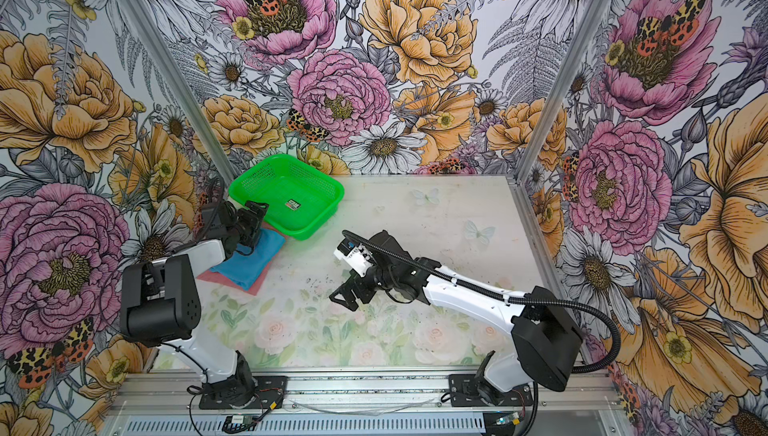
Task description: Fold and stack the t-shirts
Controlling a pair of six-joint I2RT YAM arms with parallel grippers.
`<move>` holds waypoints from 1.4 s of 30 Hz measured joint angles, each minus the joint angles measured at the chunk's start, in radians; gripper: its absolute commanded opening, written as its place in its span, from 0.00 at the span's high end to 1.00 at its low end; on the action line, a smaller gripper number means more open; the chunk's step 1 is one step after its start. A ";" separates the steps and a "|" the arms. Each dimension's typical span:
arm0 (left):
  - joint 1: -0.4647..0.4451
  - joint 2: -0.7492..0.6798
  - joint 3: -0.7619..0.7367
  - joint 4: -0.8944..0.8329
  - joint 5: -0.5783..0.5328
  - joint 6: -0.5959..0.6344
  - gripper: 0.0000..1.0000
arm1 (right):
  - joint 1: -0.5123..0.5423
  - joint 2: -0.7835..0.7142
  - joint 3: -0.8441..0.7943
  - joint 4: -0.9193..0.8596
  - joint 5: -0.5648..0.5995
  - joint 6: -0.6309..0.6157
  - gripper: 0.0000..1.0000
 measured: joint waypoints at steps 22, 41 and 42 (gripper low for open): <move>0.198 -0.117 -0.151 0.005 -0.025 0.011 0.01 | 0.027 0.014 0.047 -0.030 -0.021 0.003 0.01; -0.145 -0.537 0.040 -0.342 -0.211 0.508 0.01 | 0.029 -0.169 0.048 -0.138 0.331 -0.110 0.01; -0.181 -0.544 0.040 -0.351 -0.234 0.542 0.01 | 0.023 -0.187 0.042 -0.137 0.393 -0.117 0.01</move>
